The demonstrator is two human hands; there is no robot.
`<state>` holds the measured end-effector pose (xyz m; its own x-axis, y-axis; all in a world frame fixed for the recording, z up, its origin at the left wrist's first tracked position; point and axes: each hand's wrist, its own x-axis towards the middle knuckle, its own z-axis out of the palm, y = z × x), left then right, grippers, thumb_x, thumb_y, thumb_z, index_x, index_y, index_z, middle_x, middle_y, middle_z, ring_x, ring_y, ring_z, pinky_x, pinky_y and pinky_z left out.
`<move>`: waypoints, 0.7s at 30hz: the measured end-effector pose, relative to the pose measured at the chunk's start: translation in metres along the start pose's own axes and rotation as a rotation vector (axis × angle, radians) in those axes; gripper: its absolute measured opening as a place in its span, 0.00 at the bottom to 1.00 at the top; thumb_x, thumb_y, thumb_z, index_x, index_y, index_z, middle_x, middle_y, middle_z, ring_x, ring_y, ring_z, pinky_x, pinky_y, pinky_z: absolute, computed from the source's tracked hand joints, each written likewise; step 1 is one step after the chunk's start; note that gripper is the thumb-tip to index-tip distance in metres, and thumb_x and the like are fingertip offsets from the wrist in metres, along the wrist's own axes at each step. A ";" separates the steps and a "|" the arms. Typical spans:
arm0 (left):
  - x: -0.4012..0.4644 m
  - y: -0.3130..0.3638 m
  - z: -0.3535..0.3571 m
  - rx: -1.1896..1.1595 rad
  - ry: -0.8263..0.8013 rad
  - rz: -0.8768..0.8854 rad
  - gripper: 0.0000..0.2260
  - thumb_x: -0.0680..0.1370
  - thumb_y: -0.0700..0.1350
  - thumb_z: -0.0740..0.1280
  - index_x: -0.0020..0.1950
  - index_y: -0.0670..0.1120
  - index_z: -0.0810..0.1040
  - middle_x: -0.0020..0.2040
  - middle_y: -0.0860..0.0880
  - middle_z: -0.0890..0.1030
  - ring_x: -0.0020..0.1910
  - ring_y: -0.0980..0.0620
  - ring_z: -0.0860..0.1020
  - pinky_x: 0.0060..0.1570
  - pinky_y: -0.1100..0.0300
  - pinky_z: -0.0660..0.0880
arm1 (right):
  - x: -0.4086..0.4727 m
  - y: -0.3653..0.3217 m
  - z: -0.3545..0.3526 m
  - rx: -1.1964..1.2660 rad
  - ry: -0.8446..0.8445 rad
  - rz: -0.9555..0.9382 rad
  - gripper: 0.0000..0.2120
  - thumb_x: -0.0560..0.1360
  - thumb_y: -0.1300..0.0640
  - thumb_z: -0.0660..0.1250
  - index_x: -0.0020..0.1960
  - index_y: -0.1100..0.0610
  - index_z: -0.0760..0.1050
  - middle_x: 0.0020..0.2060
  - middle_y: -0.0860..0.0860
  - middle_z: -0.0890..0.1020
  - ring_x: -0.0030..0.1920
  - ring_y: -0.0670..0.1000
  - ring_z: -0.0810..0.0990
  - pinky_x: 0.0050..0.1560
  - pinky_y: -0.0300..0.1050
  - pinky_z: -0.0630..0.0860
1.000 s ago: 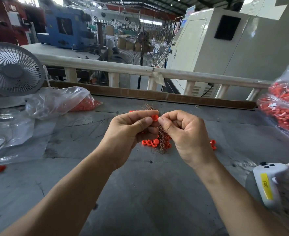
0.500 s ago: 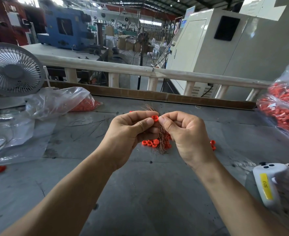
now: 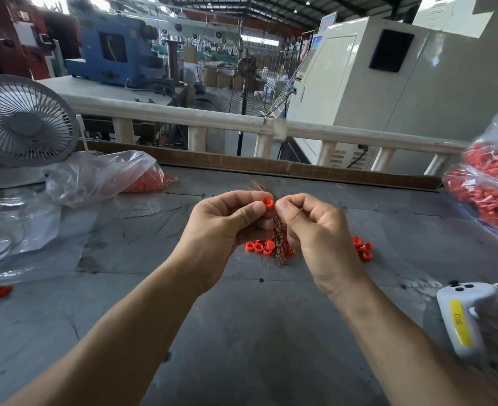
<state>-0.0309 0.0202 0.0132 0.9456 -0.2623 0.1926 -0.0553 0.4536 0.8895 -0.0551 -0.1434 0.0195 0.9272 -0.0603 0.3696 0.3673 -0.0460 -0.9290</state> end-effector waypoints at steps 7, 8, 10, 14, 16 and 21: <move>0.000 0.002 0.001 -0.041 0.035 -0.019 0.14 0.73 0.41 0.71 0.57 0.36 0.82 0.49 0.37 0.86 0.45 0.45 0.86 0.41 0.58 0.83 | 0.000 0.008 0.004 0.020 -0.109 0.173 0.12 0.84 0.63 0.57 0.57 0.59 0.79 0.29 0.55 0.79 0.26 0.51 0.75 0.24 0.42 0.67; 0.000 0.002 0.002 -0.043 0.033 -0.029 0.15 0.73 0.41 0.71 0.57 0.36 0.81 0.50 0.36 0.86 0.45 0.45 0.87 0.41 0.59 0.83 | 0.000 0.009 0.003 0.016 -0.131 0.190 0.13 0.84 0.65 0.56 0.57 0.59 0.79 0.30 0.56 0.81 0.27 0.52 0.77 0.24 0.42 0.68; 0.000 0.002 0.002 -0.054 0.030 -0.046 0.16 0.73 0.40 0.71 0.58 0.35 0.80 0.51 0.35 0.86 0.45 0.45 0.87 0.42 0.59 0.83 | 0.000 0.010 0.001 -0.007 -0.177 0.213 0.13 0.84 0.65 0.56 0.58 0.60 0.79 0.36 0.60 0.85 0.31 0.55 0.82 0.24 0.42 0.70; 0.001 0.001 -0.001 -0.027 0.071 -0.042 0.10 0.77 0.38 0.70 0.56 0.35 0.80 0.50 0.35 0.86 0.44 0.44 0.86 0.45 0.56 0.84 | 0.003 0.015 -0.008 -0.321 -0.097 0.118 0.08 0.84 0.58 0.63 0.54 0.51 0.81 0.42 0.51 0.87 0.44 0.51 0.87 0.28 0.42 0.75; 0.002 0.001 -0.002 -0.008 0.099 -0.039 0.07 0.79 0.36 0.69 0.55 0.36 0.81 0.49 0.36 0.86 0.44 0.43 0.86 0.45 0.56 0.84 | 0.010 0.020 -0.018 -0.507 0.071 0.035 0.05 0.80 0.56 0.67 0.50 0.48 0.82 0.41 0.47 0.87 0.42 0.47 0.86 0.34 0.41 0.77; 0.001 0.001 -0.001 0.028 0.126 -0.046 0.04 0.79 0.36 0.69 0.53 0.36 0.81 0.47 0.37 0.86 0.42 0.45 0.86 0.43 0.56 0.83 | 0.022 0.030 -0.053 -0.928 0.237 0.146 0.09 0.77 0.56 0.70 0.39 0.47 0.80 0.30 0.44 0.82 0.36 0.48 0.82 0.39 0.44 0.77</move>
<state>-0.0293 0.0211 0.0142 0.9800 -0.1727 0.0992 -0.0181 0.4188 0.9079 -0.0277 -0.1990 0.0010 0.8828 -0.3228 0.3412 -0.0484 -0.7852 -0.6174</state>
